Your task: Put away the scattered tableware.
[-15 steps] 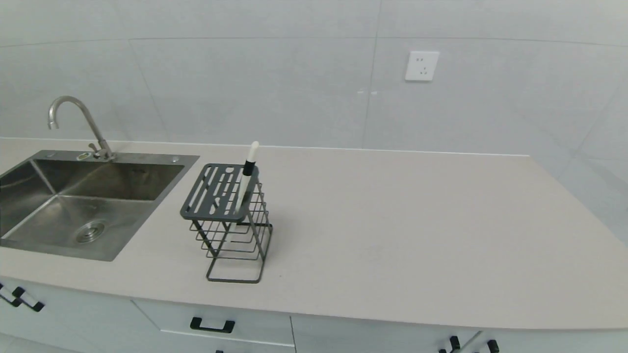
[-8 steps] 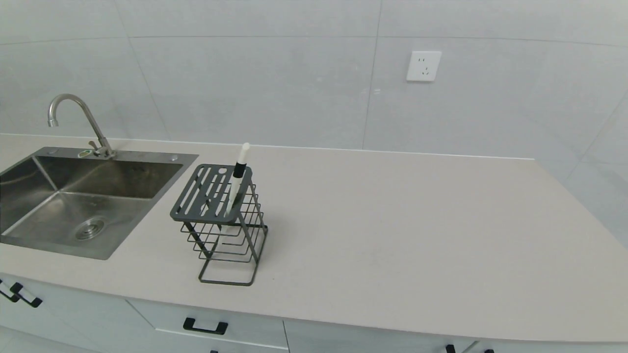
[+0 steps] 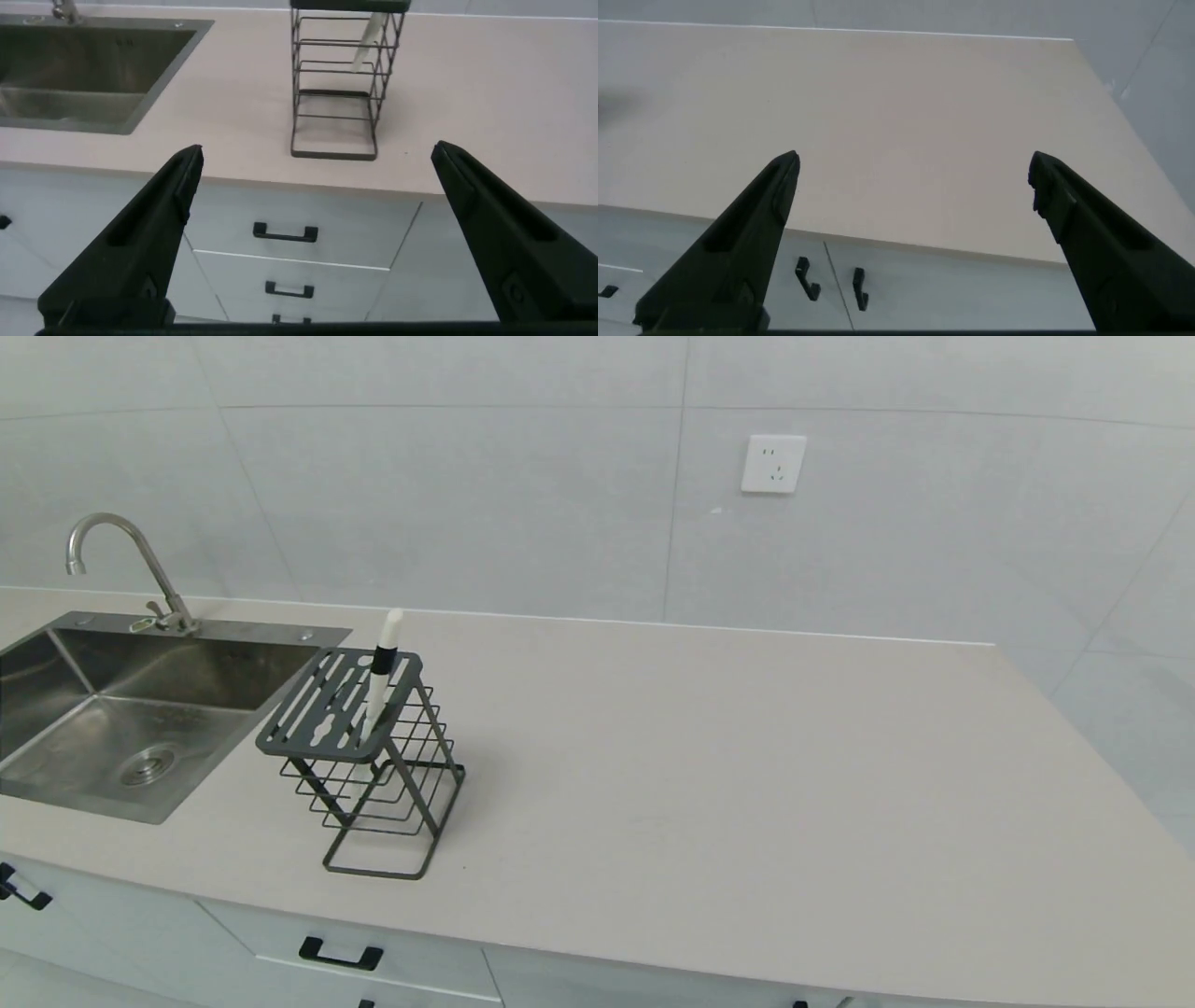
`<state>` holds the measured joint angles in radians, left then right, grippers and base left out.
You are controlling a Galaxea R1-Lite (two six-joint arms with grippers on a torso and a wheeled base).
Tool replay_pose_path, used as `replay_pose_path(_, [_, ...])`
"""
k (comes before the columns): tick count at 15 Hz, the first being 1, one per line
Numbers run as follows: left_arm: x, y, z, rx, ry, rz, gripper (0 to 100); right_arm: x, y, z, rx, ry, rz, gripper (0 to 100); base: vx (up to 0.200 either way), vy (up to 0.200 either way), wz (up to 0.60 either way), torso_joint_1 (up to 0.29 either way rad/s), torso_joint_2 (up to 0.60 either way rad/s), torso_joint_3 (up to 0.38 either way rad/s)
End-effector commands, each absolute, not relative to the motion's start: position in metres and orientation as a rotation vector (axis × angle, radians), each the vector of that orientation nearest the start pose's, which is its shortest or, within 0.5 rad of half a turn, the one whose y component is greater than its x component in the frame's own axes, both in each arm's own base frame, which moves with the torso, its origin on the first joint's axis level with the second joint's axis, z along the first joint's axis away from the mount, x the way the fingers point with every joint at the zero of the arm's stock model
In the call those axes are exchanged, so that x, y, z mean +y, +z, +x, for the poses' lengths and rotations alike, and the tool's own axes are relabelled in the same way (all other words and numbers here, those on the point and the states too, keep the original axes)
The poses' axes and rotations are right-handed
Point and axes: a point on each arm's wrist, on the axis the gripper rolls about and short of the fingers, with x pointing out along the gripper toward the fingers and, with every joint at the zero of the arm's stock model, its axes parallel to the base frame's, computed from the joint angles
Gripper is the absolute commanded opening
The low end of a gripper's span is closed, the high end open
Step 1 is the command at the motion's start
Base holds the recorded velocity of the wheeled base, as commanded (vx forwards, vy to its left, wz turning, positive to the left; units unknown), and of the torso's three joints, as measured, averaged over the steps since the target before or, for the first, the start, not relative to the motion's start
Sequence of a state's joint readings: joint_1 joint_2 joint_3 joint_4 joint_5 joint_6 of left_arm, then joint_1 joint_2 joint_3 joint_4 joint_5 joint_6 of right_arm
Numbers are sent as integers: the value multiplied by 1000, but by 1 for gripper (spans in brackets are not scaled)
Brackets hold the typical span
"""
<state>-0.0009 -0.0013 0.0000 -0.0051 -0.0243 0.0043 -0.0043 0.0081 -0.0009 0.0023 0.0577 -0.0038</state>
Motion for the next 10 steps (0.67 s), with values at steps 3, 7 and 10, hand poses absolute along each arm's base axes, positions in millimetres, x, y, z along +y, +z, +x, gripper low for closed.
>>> replay_pose_path(3, [-1, 76, -23, -5, -25, 5, 100, 1, 76, -22, 9, 55, -4, 100, 0, 0, -400, -2, 0, 3])
replay_pose_path(7, [-1, 76, -23, -5, -25, 5, 100, 1, 76, -22, 11, 55, -4, 100, 0, 0, 0, 0, 0, 0])
replay_pose_path(10, [-1, 76, -23, -5, -25, 5, 100, 1, 76, -22, 11, 55, -4, 100, 0, 0, 0, 0, 0, 0])
